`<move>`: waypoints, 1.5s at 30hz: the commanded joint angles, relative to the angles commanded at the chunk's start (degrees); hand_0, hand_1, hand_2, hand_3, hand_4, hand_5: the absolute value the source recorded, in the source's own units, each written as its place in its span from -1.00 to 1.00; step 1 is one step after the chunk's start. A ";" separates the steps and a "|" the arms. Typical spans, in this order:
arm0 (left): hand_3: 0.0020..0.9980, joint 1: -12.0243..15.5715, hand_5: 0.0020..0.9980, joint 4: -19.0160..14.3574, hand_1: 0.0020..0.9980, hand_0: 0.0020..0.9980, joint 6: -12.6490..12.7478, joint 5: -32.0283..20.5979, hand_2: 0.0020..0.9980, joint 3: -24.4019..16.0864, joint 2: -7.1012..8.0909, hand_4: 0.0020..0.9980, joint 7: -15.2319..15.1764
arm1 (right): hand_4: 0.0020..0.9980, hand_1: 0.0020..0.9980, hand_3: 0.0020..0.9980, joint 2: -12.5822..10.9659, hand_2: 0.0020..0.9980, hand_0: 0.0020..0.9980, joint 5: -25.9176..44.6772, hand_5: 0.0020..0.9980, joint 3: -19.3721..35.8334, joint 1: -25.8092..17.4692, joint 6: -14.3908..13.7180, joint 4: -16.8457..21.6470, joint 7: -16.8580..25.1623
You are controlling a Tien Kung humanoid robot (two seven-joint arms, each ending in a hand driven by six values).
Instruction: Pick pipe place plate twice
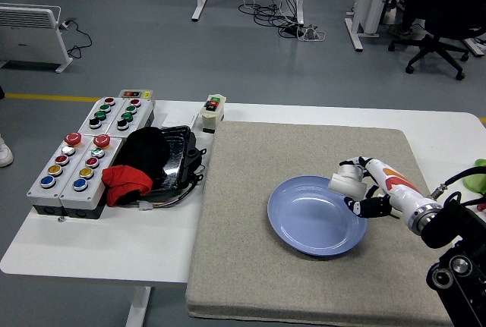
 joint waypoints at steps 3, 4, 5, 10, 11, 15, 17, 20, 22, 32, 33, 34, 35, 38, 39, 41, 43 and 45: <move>0.18 0.13 1.00 -0.01 0.18 0.25 0.05 -0.13 0.04 -0.02 -0.04 -0.47 0.00 | 0.01 0.28 0.35 0.97 0.20 0.39 -0.22 -0.90 -3.47 2.55 -0.53 -3.67 0.68; 0.18 0.14 1.00 -0.01 0.18 0.25 0.07 -0.14 0.04 -0.04 -0.05 -0.47 0.01 | 0.01 0.28 0.35 1.12 0.20 0.39 -0.27 -0.90 -3.94 2.88 -0.59 -4.19 0.76; 0.18 0.18 1.00 -0.01 0.18 0.25 0.07 -0.11 0.04 -0.05 -0.04 -0.47 0.02 | 0.05 0.50 0.43 1.53 0.42 0.61 -0.40 -0.87 -5.07 3.68 -0.90 -5.35 1.03; 0.18 0.30 1.00 -0.02 0.18 0.25 0.07 0.27 0.04 -0.28 -0.03 -0.47 0.16 | 0.05 0.50 0.43 2.17 0.42 0.61 -1.22 -0.87 -8.91 5.74 0.30 -8.35 2.00; 0.18 0.33 1.00 -0.02 0.18 0.25 0.07 0.34 0.04 -0.35 -0.03 -0.47 0.19 | 0.45 0.74 0.72 2.19 0.87 0.87 -1.52 -0.47 -9.73 5.99 1.01 -8.67 2.37; 0.18 0.43 1.00 -0.02 0.18 0.25 0.07 0.55 0.04 -0.51 -0.01 -0.47 0.29 | 0.45 0.74 0.72 2.30 0.87 0.87 -1.48 -0.47 -11.85 6.43 3.34 -9.21 2.75; 0.18 0.45 1.00 -0.03 0.18 0.25 0.06 0.58 0.04 -0.53 -0.02 -0.47 0.32 | 0.62 0.89 1.00 2.34 1.00 1.00 -1.54 -0.32 -12.47 6.60 3.94 -9.69 2.95; 0.18 0.42 1.00 -0.04 0.18 0.25 0.03 0.34 0.04 -0.37 0.01 -0.47 0.24 | 0.62 0.89 1.00 2.34 1.00 1.00 -1.44 -0.32 -12.78 6.79 5.12 -10.09 2.86; 0.18 0.37 1.00 -0.05 0.18 0.25 -0.01 0.09 0.04 -0.19 0.04 -0.47 0.14 | 0.62 0.89 1.00 2.34 1.00 1.00 -1.48 -0.32 -12.76 6.82 5.94 -10.04 2.96; 0.18 0.09 1.00 -0.03 0.18 0.25 -0.07 -0.67 0.04 0.34 0.06 -0.47 -0.21 | 0.71 0.92 1.00 2.11 1.00 1.00 -1.00 -0.25 -6.85 5.57 3.01 -7.28 3.45; 0.18 0.04 1.00 -0.02 0.18 0.25 -0.08 -0.65 0.04 0.34 0.05 -0.47 -0.22 | 0.71 0.92 1.00 2.06 1.00 1.00 -1.43 -0.25 -5.22 5.47 2.22 -7.21 3.38; 0.18 0.02 1.00 -0.02 0.18 0.25 -0.09 -0.63 0.04 0.34 0.05 -0.47 -0.22 | 0.71 0.92 1.00 2.03 1.00 1.00 -1.64 -0.25 -4.05 5.42 1.87 -7.19 3.34; 0.18 -0.01 1.00 -0.02 0.18 0.25 -0.09 -0.71 0.03 0.39 0.05 -0.46 -0.25 | 0.68 0.90 1.00 1.85 1.00 1.00 -2.56 -0.26 -2.20 5.41 1.46 -7.66 3.27; 0.18 -0.02 1.00 -0.01 0.18 0.25 -0.09 -0.77 0.03 0.45 0.04 -0.46 -0.29 | 0.68 0.90 1.00 1.36 1.00 1.00 -4.99 -0.26 2.02 5.51 1.03 -9.31 3.31; 0.18 -0.02 1.00 -0.01 0.18 0.25 -0.08 -0.85 0.03 0.47 0.04 -0.46 -0.31 | 0.68 0.90 1.00 0.97 1.00 1.00 -6.41 -0.26 4.00 5.63 1.59 -10.85 3.09; 0.18 -0.04 1.00 -0.01 0.17 0.25 -0.08 -0.90 0.03 0.53 0.03 -0.46 -0.34 | 0.65 0.89 1.00 0.59 1.00 1.00 -9.31 -0.27 7.43 5.65 3.54 -13.17 2.52; 0.18 -0.02 1.00 -0.02 0.17 0.25 -0.06 -1.15 0.03 0.63 0.00 -0.46 -0.41 | 0.65 0.89 1.00 0.29 1.00 1.00 -11.02 -0.27 10.02 5.77 4.99 -15.08 1.96; 0.18 -0.03 1.00 -0.02 0.17 0.25 -0.06 -1.21 0.03 0.68 0.00 -0.46 -0.44 | 0.65 0.89 1.00 -0.11 1.00 1.00 -12.43 -0.27 12.22 5.98 5.90 -17.23 1.86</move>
